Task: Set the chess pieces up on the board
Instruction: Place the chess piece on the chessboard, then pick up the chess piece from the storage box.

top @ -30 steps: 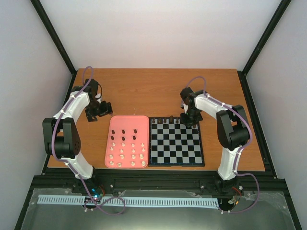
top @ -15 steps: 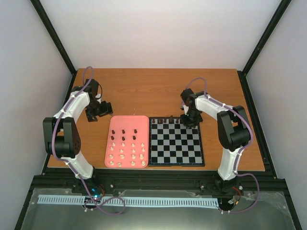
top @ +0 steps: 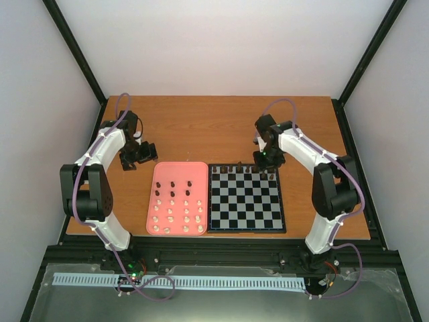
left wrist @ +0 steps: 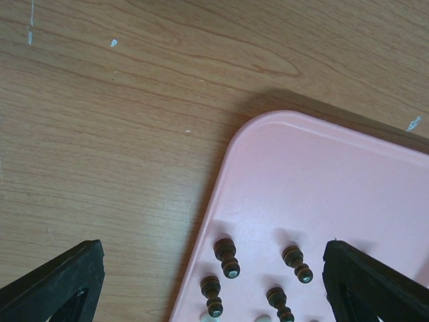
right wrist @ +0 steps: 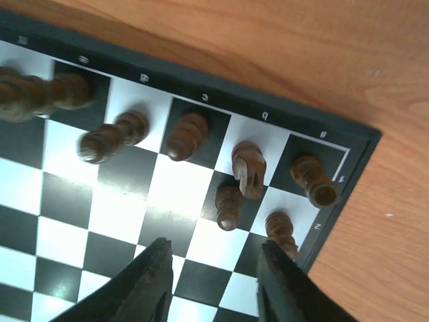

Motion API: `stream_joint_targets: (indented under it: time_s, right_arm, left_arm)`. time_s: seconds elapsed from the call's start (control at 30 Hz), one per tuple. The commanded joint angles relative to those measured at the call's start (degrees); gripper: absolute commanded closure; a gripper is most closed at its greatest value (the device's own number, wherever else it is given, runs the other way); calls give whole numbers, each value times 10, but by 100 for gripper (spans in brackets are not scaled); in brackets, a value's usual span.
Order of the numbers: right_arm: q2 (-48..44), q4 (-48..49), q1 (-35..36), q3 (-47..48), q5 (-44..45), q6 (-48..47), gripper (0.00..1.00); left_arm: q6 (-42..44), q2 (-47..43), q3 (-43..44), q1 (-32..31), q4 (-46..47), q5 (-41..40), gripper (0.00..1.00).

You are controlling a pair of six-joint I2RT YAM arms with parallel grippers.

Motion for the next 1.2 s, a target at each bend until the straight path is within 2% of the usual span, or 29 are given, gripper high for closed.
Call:
stream_joint_targets:
  time_s: [0.0, 0.13, 0.27, 0.4, 0.57, 0.93, 1.17]
  right_arm:
    - [-38, -32, 21, 50, -6, 9, 63]
    - [-17, -48, 77, 117, -28, 19, 56]
    - [51, -50, 150, 208, -56, 23, 53]
    - [148, -53, 212, 304, -75, 17, 53]
    - [257, -67, 247, 415, -93, 2, 55]
    - [344, -80, 287, 485, -140, -20, 55]
    - [373, -92, 299, 493, -142, -25, 56]
  left_arm:
    - [6, 0, 19, 0, -2, 0, 0]
    - [6, 0, 20, 0, -2, 0, 0]
    - [5, 0, 18, 0, -1, 2, 0]
    - [5, -2, 17, 0, 0, 3, 0]
    - [3, -9, 16, 0, -1, 4, 0]
    - [2, -18, 0, 0, 7, 16, 0]
    - [1, -22, -4, 0, 10, 19, 0]
